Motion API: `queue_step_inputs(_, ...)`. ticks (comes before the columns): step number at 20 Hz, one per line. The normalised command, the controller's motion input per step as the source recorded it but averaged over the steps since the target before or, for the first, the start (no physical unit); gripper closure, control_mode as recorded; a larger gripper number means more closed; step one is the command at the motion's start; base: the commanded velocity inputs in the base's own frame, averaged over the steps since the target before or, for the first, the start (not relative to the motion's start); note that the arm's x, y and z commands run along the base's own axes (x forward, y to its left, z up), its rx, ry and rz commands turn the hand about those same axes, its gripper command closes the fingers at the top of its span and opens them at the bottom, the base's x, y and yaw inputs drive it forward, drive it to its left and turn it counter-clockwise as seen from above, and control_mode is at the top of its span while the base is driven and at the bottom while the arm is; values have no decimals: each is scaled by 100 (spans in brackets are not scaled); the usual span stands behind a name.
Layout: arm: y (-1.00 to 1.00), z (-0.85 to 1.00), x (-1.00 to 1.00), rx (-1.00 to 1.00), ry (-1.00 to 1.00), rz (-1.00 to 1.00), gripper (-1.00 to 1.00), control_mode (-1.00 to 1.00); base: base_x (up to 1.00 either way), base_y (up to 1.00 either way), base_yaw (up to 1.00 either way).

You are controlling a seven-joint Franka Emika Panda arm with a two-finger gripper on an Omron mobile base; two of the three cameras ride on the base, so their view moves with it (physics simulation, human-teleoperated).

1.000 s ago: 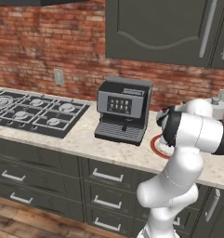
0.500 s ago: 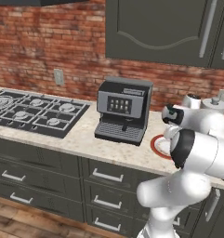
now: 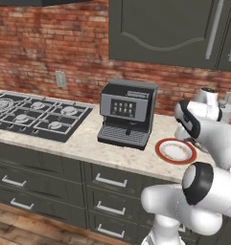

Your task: Pick up the knife from the drawer and place it on the cutting board. Then place the meat from the plate to the cutting board.

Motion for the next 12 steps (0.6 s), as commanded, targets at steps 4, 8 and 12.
queue_step_inputs(4,5,28,-70,0,0,0,100,-100,0,0,0)
queue_step_inputs(8,6,17,-75,-1,0,0,100,-100,0,0,0)
queue_step_inputs(12,9,38,-68,0,0,0,100,-100,0,0,0)
